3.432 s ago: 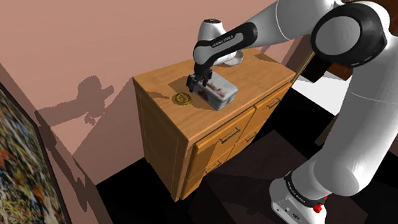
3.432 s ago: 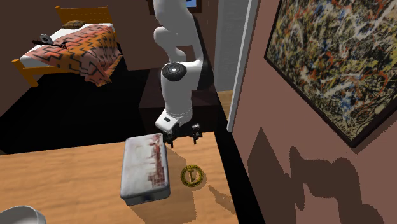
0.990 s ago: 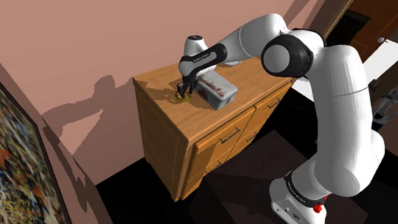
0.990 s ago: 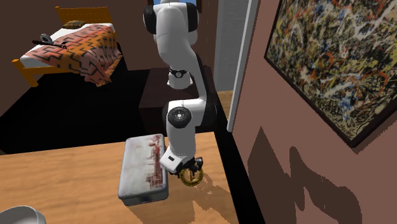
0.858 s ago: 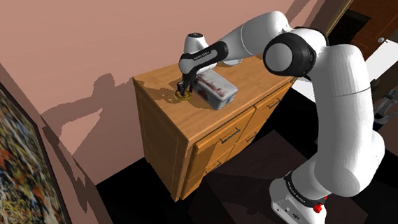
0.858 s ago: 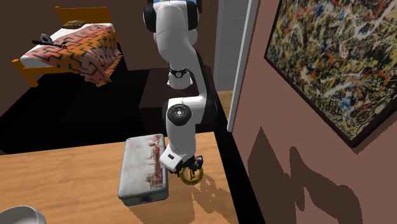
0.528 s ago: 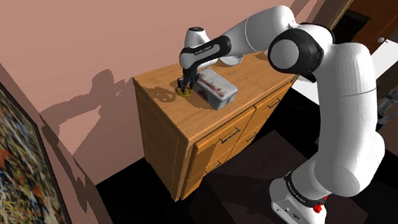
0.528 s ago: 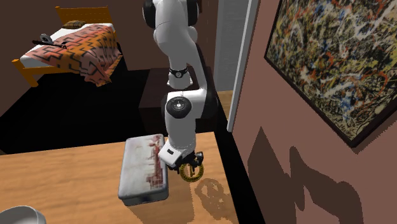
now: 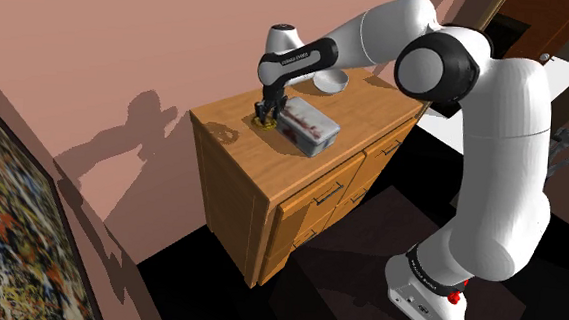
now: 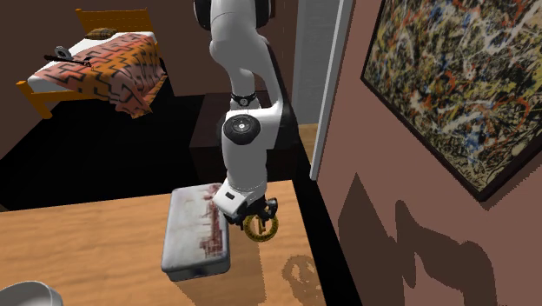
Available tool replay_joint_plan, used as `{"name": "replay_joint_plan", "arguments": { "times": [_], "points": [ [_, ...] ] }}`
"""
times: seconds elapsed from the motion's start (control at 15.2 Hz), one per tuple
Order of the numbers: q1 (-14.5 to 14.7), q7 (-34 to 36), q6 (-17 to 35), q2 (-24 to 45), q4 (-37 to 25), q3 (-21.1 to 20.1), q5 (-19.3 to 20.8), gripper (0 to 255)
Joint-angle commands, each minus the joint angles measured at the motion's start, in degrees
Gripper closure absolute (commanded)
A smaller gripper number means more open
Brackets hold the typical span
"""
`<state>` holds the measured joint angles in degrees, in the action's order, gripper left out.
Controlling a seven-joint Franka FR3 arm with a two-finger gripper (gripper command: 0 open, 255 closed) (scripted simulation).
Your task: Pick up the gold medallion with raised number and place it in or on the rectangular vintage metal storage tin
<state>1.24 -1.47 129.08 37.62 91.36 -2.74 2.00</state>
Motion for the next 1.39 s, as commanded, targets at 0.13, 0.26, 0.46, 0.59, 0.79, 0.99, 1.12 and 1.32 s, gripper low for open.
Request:
{"name": "replay_joint_plan", "arguments": {
  "times": [0.13,0.26,0.46,0.59,0.79,0.99,1.12,1.32],
  "points": [
    [0.0,0.0,-2.2,-1.7,-0.5,-0.1,-0.1,255],
    [0.0,-0.1,-3.4,-2.6,-0.8,-0.1,-0.1,255],
    [-0.1,-0.1,-5.0,-3.8,-1.3,-0.1,-0.2,255],
    [-0.1,-0.1,-6.2,-4.5,-1.7,-0.2,-0.2,255],
    [-0.1,-0.2,-8.0,-5.6,-2.4,-0.2,-0.3,255],
    [-1.9,-2.5,-7.8,-6.9,-0.8,0.2,-0.6,255],
    [-3.7,-4.8,-7.4,-7.9,0.5,0.7,-0.9,255],
    [-6.4,-8.3,-7.1,-9.0,1.9,1.4,-1.4,255]
  ]
}}
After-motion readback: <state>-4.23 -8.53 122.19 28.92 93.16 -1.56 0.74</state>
